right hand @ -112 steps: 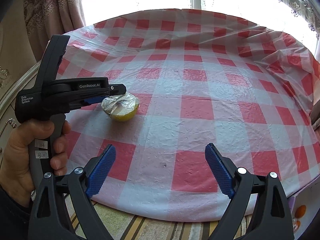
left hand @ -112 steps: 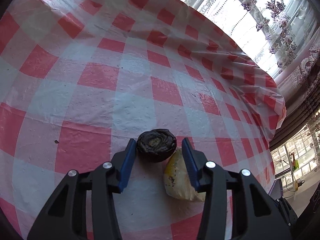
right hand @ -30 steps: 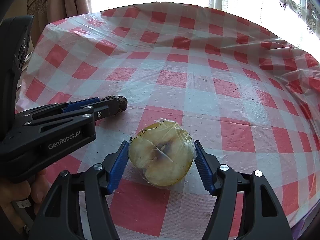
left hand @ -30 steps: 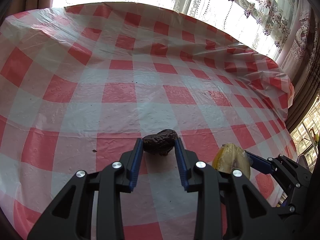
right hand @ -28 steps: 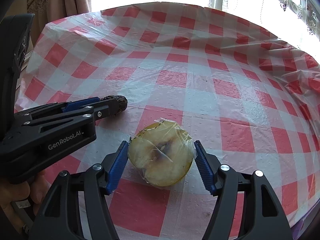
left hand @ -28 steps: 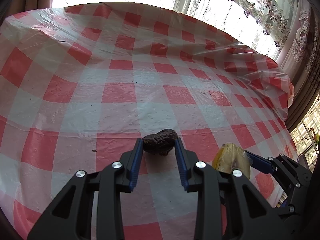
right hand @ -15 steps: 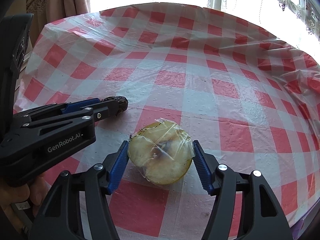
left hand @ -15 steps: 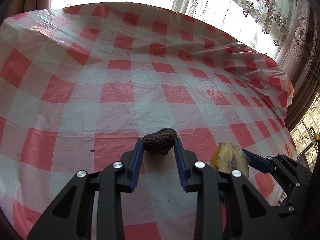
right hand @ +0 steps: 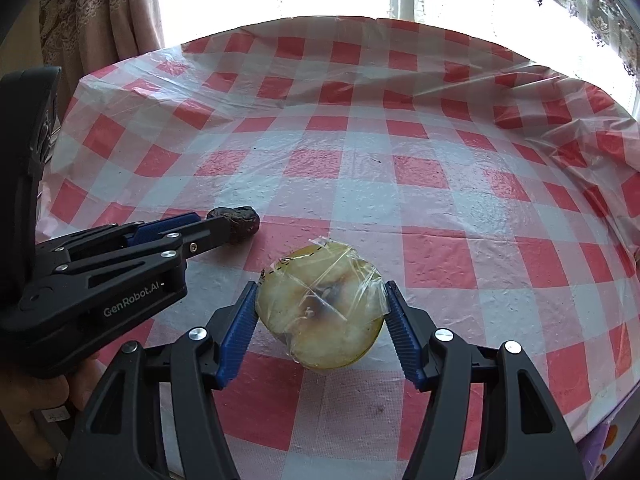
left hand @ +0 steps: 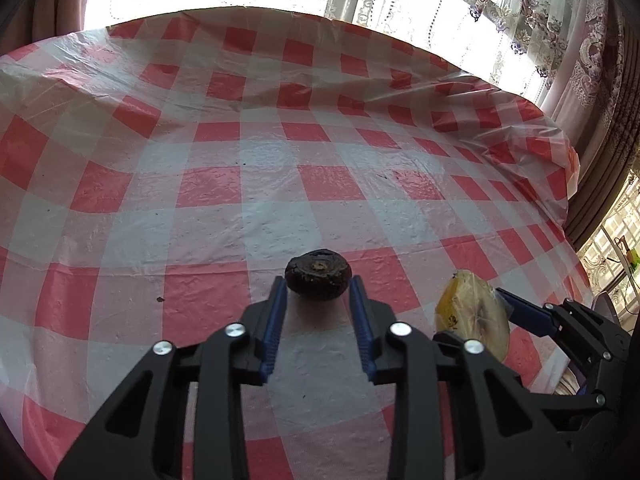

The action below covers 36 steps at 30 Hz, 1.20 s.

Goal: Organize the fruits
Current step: 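Lift and carry the wrapped fruit half and dark fruit over the white box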

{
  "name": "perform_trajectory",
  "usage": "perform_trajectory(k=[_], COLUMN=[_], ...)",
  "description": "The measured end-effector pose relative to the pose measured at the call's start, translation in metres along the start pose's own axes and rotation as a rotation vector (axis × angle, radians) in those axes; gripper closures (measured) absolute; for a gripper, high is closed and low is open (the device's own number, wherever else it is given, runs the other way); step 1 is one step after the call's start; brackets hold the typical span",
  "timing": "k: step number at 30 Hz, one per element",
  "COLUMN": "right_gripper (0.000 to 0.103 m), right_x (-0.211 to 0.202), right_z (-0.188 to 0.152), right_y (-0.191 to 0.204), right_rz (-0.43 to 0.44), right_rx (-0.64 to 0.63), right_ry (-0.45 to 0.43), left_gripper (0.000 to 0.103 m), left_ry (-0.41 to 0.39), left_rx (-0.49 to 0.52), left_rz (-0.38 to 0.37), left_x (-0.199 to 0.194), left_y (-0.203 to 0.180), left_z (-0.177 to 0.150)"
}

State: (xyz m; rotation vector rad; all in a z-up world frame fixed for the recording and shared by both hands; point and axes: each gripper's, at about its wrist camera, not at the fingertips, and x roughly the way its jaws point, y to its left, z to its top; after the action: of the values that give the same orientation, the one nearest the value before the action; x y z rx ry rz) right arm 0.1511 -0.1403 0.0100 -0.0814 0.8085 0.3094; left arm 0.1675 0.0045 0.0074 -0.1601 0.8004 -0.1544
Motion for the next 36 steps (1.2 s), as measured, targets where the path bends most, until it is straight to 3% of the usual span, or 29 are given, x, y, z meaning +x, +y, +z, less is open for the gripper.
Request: perform_trajectory(k=[7, 12, 13, 14, 25, 36], right_gripper=[0.042, 0.042, 0.042, 0.042, 0.042, 0.042], right_x=[-0.007, -0.013, -0.015, -0.016, -0.031, -0.048], right_z=[-0.003, -0.006, -0.007, -0.007, -0.015, -0.025], right_y=[-0.005, -0.013, -0.015, -0.016, -0.028, -0.05], right_rz=[-0.001, -0.002, -0.002, -0.003, -0.011, -0.025], right_rx=[0.011, 0.03, 0.033, 0.035, 0.052, 0.091], right_ry=[-0.011, -0.019, -0.021, -0.021, -0.029, -0.032], left_gripper=[0.054, 0.054, 0.055, 0.064, 0.064, 0.065], left_ry=[0.021, 0.058, 0.067, 0.074, 0.062, 0.046], left_rx=[0.048, 0.039, 0.042, 0.044, 0.058, 0.132], left_rz=[0.043, 0.028, 0.025, 0.02, -0.012, -0.039], left_x=[0.01, 0.023, 0.025, 0.026, 0.02, 0.002], left_y=[-0.001, -0.002, -0.003, -0.003, -0.015, -0.056], left_z=[0.003, 0.007, 0.006, 0.005, 0.003, 0.001])
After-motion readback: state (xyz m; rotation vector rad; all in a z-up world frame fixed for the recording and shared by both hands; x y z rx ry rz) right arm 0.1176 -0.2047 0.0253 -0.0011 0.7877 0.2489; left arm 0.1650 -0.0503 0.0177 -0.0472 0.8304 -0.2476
